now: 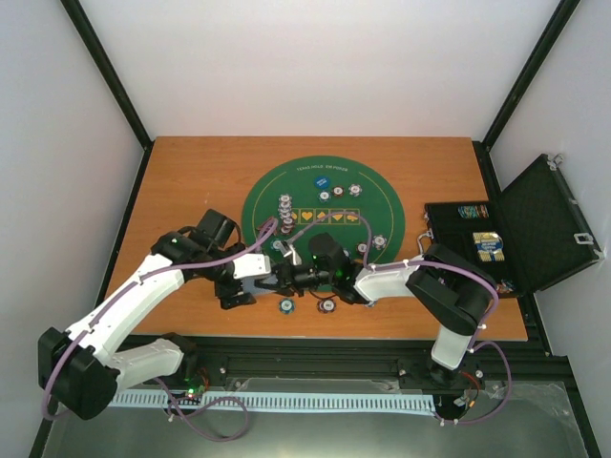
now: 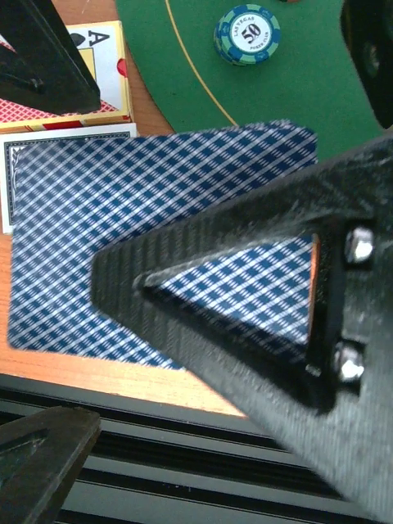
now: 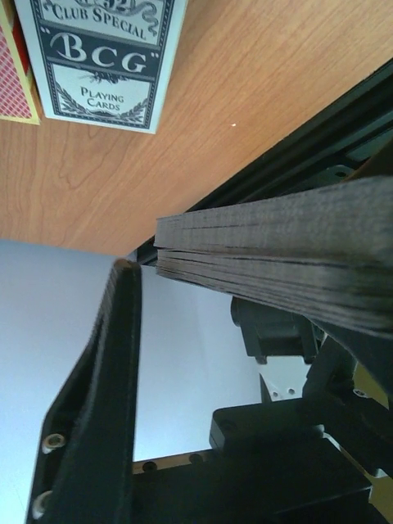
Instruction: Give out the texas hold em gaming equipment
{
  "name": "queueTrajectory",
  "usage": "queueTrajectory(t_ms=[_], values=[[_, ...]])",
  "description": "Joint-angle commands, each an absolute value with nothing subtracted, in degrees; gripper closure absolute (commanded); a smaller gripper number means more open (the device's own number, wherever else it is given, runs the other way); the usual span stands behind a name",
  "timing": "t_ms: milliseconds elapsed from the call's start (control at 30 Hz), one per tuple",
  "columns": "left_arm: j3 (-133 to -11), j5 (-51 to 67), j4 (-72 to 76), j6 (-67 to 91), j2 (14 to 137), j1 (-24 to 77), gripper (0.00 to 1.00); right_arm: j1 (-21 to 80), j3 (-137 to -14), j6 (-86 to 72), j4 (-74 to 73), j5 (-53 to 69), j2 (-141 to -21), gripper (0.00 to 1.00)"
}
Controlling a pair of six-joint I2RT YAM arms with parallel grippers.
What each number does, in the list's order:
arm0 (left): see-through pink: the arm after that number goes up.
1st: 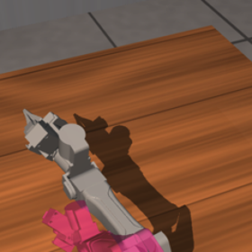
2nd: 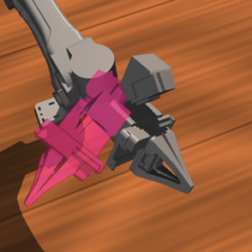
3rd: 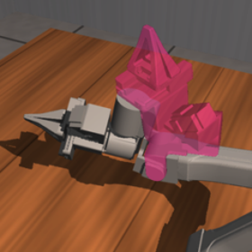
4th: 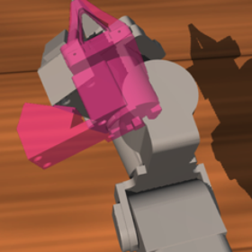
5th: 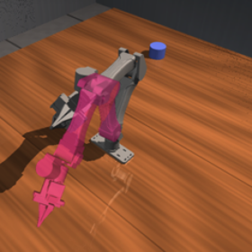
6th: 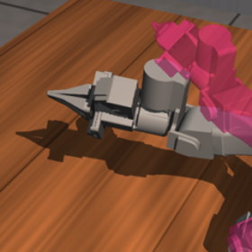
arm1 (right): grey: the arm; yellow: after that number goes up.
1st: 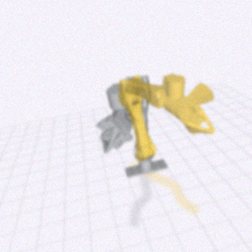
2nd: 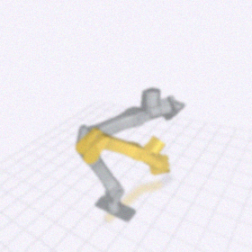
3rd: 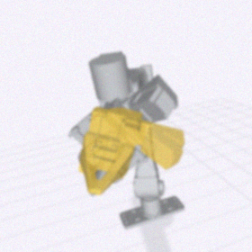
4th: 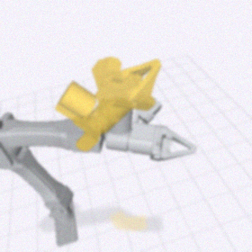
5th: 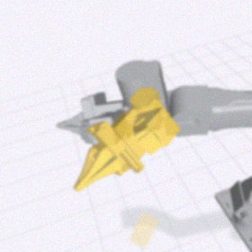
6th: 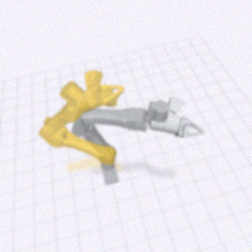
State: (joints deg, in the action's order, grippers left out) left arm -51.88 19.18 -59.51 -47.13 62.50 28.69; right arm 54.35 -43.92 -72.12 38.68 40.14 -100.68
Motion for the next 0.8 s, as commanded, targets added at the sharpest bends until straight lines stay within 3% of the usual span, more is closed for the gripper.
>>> queueTrajectory(t_ms=[0,267,433,767], values=[[-52.21,20.75,-57.27,-47.24,63.52,28.89,0.0,55.02,-45.56,-72.37,41.56,41.22,-100.46,0.97],[-51.0,21.13,-56.52,-48.51,64.98,28.92,0.05,55.19,-47.51,-72.81,42.04,42.25,-100.99,0.97],[-51.67,21.52,-56.4,-48.65,64.86,28.92,0.16,55.19,-47.53,-73.16,41.77,41.87,-101.25,0.97],[-52.07,20.0,-56.46,-48.67,62.79,28.92,0.47,55.2,-47.64,-72.65,38.94,40.58,-101.01,0.97]])
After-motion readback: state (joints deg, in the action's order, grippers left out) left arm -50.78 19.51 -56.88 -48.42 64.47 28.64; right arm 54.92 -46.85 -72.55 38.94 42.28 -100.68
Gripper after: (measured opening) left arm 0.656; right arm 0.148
